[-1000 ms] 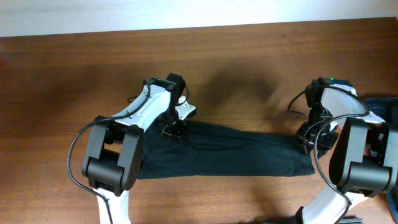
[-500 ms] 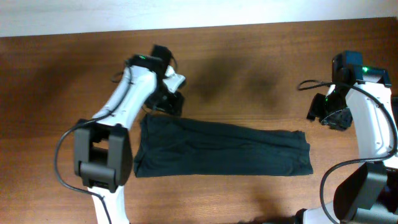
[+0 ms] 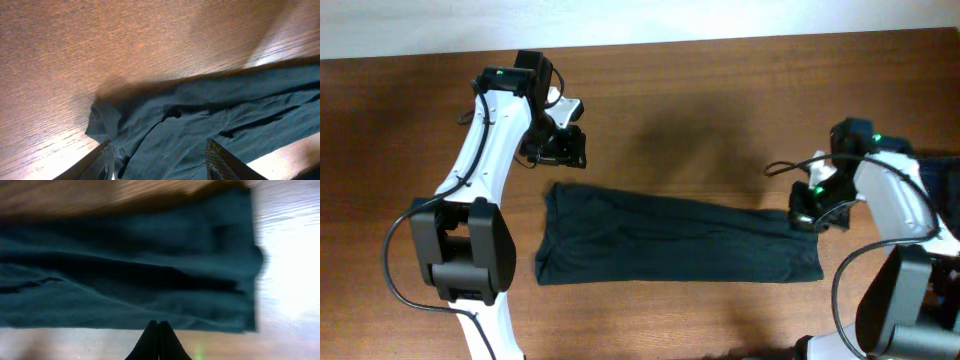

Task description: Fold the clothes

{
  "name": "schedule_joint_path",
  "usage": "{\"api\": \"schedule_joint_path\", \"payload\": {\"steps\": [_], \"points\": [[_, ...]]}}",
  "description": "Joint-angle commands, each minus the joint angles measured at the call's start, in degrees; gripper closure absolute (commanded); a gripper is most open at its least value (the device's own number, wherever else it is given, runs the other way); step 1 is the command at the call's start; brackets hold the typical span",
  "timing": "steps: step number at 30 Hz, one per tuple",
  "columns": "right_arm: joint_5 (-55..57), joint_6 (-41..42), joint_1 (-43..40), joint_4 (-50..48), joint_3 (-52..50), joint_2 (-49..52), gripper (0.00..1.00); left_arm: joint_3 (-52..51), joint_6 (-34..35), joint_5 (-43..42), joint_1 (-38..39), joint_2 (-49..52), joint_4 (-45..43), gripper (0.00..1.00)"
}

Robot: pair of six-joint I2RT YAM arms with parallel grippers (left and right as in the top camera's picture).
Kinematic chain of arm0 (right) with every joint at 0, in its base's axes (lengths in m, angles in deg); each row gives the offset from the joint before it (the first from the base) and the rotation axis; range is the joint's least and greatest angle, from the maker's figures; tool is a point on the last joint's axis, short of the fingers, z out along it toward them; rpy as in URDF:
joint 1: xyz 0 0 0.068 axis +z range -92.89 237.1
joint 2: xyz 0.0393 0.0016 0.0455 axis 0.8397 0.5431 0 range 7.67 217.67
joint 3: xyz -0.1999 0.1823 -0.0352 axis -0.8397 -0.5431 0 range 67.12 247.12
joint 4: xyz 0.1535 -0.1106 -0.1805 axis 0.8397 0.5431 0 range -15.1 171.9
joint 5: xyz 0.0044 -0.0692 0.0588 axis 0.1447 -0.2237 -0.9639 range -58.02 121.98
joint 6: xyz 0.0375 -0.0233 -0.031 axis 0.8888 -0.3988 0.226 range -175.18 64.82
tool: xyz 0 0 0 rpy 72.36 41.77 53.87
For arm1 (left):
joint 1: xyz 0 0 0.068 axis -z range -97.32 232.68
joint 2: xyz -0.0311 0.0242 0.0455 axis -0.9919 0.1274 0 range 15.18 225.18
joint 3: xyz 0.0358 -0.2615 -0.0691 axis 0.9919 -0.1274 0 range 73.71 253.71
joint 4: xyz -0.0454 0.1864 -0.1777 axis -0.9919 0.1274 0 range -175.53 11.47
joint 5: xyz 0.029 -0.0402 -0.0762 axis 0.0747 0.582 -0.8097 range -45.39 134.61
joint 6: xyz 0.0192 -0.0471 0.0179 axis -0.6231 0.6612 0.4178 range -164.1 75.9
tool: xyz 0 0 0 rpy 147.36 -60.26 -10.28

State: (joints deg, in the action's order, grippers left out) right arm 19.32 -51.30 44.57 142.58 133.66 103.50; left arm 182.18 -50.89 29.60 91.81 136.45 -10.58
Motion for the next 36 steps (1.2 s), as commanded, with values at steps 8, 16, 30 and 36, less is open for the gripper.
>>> {"api": "schedule_joint_path", "payload": {"steps": [8, 16, 30, 36], "points": [[-1.7, 5.1, 1.8, -7.1, -6.1, 1.7, 0.96, 0.8, 0.3, 0.9, -0.3, -0.4, -0.2, 0.41], [-0.9, 5.6, 3.8, -8.9, -8.1, 6.3, 0.96, 0.8, 0.3, 0.9, -0.3, -0.4, -1.0, 0.41], [4.8, 6.5, 4.4, -23.5, -8.0, 13.6, 0.96, 0.8, 0.3, 0.9, -0.4, -0.4, -1.0, 0.41], [4.8, 4.2, 4.4, -29.8, -6.3, 13.6, 0.96, 0.8, 0.3, 1.5, -0.7, -0.4, -1.4, 0.41]]}}
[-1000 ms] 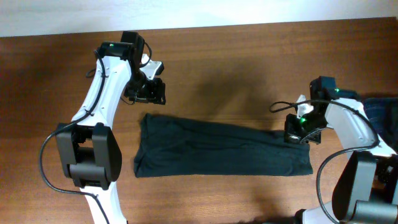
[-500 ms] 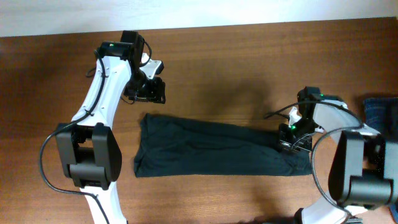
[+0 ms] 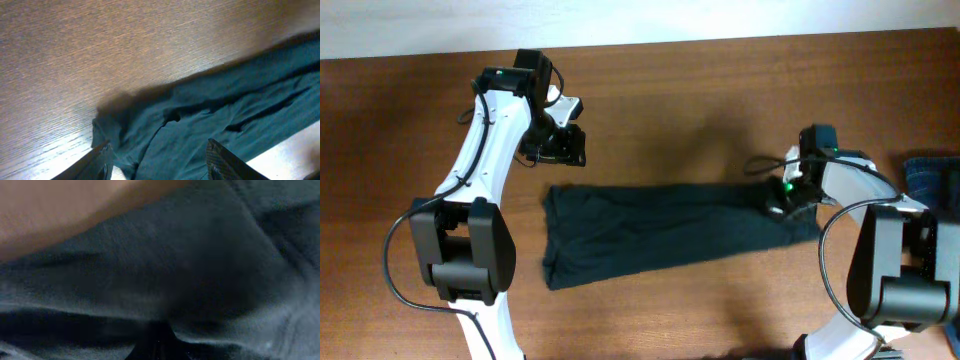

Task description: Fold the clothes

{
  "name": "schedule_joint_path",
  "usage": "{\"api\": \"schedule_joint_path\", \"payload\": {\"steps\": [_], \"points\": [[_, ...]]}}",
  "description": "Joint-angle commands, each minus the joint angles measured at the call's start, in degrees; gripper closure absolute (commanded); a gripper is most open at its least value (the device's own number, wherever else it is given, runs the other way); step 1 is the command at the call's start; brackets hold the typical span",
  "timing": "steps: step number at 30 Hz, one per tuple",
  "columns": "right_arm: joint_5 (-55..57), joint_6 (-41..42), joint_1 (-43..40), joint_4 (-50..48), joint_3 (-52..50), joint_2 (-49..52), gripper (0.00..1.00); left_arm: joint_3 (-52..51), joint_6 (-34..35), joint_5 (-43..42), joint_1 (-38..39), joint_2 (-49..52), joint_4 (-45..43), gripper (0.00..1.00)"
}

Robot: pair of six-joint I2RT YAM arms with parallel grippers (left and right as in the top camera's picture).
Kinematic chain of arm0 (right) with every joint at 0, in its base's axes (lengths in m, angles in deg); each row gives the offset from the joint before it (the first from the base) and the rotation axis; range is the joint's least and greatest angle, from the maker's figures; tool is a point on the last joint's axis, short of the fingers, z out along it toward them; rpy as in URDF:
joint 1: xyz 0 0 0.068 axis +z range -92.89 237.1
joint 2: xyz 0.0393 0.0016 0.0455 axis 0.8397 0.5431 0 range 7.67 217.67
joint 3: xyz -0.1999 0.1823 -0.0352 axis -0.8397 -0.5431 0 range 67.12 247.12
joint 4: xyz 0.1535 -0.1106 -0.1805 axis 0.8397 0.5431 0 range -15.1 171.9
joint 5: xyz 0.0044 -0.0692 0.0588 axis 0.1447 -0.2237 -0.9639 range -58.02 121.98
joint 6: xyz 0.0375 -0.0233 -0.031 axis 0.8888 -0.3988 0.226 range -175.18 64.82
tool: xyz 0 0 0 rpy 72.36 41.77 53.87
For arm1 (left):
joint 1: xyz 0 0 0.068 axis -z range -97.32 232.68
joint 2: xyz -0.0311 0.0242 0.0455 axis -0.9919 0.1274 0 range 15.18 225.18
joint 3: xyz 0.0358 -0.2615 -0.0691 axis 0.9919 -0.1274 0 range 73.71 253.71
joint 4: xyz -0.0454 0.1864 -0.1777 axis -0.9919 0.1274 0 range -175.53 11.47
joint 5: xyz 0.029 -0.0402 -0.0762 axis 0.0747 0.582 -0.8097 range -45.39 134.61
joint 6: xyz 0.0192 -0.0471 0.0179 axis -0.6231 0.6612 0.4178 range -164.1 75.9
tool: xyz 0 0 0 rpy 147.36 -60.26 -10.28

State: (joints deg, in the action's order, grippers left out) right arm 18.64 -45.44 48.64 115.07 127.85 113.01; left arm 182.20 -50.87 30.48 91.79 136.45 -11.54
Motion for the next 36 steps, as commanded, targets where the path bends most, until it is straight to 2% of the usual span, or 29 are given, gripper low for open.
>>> {"api": "schedule_joint_path", "payload": {"steps": [1, 6, 9, 14, 18, 29, 32, 36], "points": [[5.4, -2.0, 0.3, -2.7, -0.2, 4.1, 0.96, 0.7, 0.5, 0.6, -0.8, -0.4, -0.6, 0.41], [5.4, -2.9, 0.3, -2.7, 0.3, 4.1, 0.96, 0.3, 5.8, -2.4, -1.4, -0.4, -0.9, 0.41], [5.4, -3.5, 0.3, -2.7, 0.4, 4.1, 0.96, -1.5, 6.4, -6.1, -1.0, -0.4, -1.0, 0.41], [5.5, -4.0, 0.3, -2.7, 0.4, 4.1, 0.96, -10.2, 11.9, -6.3, -0.6, -0.4, -4.7, 0.41], [5.4, -5.0, 0.3, -2.7, 0.4, 4.1, 0.96, -16.5, 13.6, -6.3, -1.1, -0.4, -7.0, 0.42], [5.4, -5.0, 0.3, -3.2, 0.4, 4.1, 0.96, -17.6, 13.9, -1.0, -1.2, -1.4, -6.5, 0.43], [5.4, -5.0, 0.3, -4.4, 0.4, 4.1, 0.96, -16.5, 13.6, 0.5, -1.6, -5.4, -6.7, 0.44], [5.0, -5.0, 0.3, -6.7, 0.4, 4.1, 0.96, -15.8, 13.6, 0.2, -1.6, -12.8, -5.1, 0.42]]}}
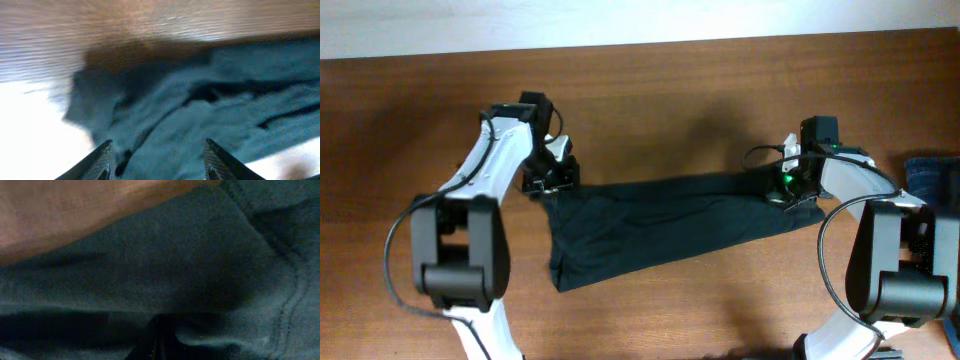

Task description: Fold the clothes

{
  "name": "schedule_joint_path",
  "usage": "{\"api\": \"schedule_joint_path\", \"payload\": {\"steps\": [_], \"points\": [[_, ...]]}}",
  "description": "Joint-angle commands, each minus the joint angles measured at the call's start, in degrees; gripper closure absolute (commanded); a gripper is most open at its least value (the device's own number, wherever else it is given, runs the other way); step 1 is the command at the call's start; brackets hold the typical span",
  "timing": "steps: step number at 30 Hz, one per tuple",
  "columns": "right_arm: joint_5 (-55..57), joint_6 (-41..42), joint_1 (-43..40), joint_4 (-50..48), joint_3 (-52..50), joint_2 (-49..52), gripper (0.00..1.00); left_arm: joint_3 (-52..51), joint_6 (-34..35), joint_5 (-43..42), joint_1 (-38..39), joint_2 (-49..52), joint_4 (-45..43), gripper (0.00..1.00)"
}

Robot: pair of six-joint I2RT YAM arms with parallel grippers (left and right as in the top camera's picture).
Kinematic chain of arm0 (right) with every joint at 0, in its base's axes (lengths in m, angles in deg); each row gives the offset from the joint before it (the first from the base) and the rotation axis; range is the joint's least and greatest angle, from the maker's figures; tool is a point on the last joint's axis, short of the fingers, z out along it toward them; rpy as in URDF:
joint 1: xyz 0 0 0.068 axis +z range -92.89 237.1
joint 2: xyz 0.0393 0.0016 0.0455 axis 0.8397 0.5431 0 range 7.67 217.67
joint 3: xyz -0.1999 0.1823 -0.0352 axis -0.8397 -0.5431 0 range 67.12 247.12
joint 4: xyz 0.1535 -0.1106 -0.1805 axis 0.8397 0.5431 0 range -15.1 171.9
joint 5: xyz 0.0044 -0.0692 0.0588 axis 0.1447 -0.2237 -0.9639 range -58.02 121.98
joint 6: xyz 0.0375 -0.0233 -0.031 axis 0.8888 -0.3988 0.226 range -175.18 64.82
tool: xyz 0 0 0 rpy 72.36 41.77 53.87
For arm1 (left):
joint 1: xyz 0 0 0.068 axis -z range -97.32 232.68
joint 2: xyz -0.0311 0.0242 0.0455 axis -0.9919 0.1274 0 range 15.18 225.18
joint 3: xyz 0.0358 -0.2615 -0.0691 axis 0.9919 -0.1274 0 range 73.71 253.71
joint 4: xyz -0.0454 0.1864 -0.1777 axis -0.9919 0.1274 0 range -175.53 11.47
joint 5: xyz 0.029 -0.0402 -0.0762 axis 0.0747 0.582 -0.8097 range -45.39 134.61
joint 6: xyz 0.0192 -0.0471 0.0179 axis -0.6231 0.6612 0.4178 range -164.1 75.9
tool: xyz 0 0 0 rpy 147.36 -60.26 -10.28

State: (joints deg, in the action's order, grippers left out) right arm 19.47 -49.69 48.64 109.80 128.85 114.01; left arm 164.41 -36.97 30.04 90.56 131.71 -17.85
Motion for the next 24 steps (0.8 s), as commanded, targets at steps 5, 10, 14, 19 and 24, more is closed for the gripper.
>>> {"api": "schedule_joint_path", "payload": {"steps": [5, 10, 14, 19, 24], "points": [[4.1, -0.8, 0.3, -3.6, -0.6, 3.1, 0.96, 1.7, -0.3, 0.6, 1.6, -11.1, 8.9, 0.41], [3.7, -0.8, 0.3, -3.8, -0.6, 3.1, 0.96, -3.7, 1.1, 0.5, 5.2, -11.1, 8.9, 0.56], [3.7, -0.8, 0.3, -3.4, -0.6, 3.1, 0.96, -7.7, 2.7, 0.4, 6.5, -11.1, 7.4, 0.89], [3.7, -0.8, 0.3, -3.4, -0.6, 3.1, 0.96, -14.2, 4.4, 0.5, 7.1, -11.1, 2.5, 1.00], [3.7, -0.8, 0.3, -3.4, -0.7, 3.1, 0.96, -21.5, 6.2, 1.1, 7.1, -11.1, -5.5, 0.99]]}}
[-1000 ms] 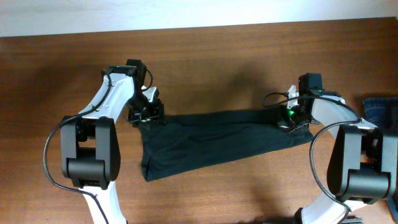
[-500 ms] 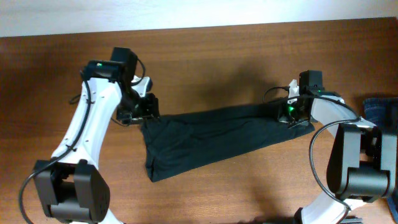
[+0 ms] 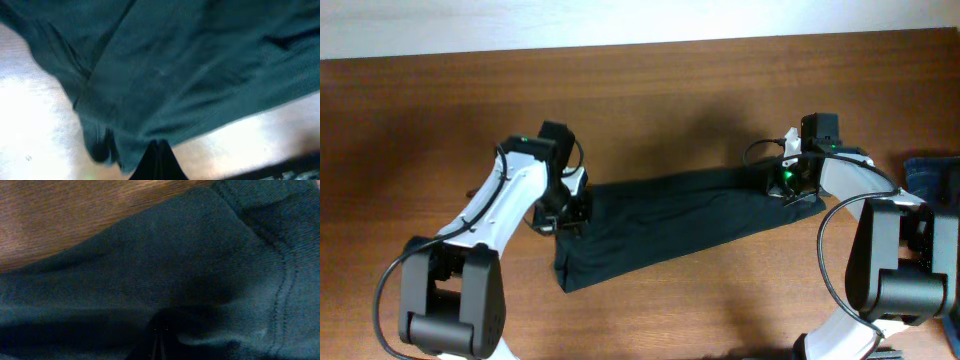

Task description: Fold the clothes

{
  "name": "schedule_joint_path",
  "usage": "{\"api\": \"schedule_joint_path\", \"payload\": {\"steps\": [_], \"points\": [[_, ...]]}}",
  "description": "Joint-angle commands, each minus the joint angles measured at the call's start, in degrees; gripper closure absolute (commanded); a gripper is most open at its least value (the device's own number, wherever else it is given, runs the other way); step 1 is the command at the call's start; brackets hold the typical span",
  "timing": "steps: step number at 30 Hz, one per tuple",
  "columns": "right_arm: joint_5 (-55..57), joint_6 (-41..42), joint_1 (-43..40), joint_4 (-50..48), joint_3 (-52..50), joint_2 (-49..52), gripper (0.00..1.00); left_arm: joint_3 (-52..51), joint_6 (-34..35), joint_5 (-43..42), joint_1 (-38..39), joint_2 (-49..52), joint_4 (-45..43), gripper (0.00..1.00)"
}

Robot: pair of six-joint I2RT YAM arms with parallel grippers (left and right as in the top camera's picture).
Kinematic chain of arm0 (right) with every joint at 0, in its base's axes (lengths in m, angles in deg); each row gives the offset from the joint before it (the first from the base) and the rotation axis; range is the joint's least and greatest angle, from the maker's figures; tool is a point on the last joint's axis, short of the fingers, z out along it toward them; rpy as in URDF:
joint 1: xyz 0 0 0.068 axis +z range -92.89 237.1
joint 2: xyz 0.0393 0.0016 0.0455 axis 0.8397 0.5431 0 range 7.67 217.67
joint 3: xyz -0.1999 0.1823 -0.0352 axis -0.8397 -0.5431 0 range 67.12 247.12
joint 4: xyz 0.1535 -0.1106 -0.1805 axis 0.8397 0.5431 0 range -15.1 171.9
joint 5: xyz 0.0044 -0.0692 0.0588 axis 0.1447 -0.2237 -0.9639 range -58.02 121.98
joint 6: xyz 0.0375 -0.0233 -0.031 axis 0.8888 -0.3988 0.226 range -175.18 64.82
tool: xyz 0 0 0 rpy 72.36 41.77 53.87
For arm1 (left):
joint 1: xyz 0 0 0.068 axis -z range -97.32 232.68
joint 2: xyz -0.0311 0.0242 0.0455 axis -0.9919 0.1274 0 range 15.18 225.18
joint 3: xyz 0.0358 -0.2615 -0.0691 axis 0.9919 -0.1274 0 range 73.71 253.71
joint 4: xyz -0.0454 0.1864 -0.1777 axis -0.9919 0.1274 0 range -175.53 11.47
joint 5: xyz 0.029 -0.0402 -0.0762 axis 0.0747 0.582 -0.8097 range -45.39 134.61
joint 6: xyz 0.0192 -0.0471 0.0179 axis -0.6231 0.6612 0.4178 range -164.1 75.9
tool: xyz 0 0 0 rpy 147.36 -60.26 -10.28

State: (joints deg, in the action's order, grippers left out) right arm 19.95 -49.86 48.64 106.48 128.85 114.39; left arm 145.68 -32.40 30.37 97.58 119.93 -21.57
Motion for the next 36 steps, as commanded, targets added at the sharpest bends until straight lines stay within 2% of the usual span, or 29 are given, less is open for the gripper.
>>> {"api": "schedule_joint_path", "payload": {"steps": [1, 12, 23, 28, 36], "points": [[3.2, -0.6, 0.3, -0.1, -0.7, 2.8, 0.96, -3.8, 1.8, 0.8, 0.1, 0.7, -3.1, 1.00], [3.2, -0.6, 0.3, 2.8, -0.4, 2.6, 0.96, -10.0, 3.8, 7.5, 0.1, 0.7, -13.0, 0.99], [2.8, -0.6, 0.3, 14.8, 8.9, 2.6, 0.96, -11.6, 4.1, 14.4, -0.7, 0.9, -21.6, 0.99], [2.8, -0.6, 0.3, 16.5, 11.1, 2.6, 0.96, -11.6, 4.0, 17.2, -4.0, 1.8, -24.1, 0.98], [2.8, -0.6, 0.3, 16.6, 12.0, 2.6, 0.96, -11.5, 2.4, 16.3, -11.3, 4.1, -25.9, 0.98]]}}
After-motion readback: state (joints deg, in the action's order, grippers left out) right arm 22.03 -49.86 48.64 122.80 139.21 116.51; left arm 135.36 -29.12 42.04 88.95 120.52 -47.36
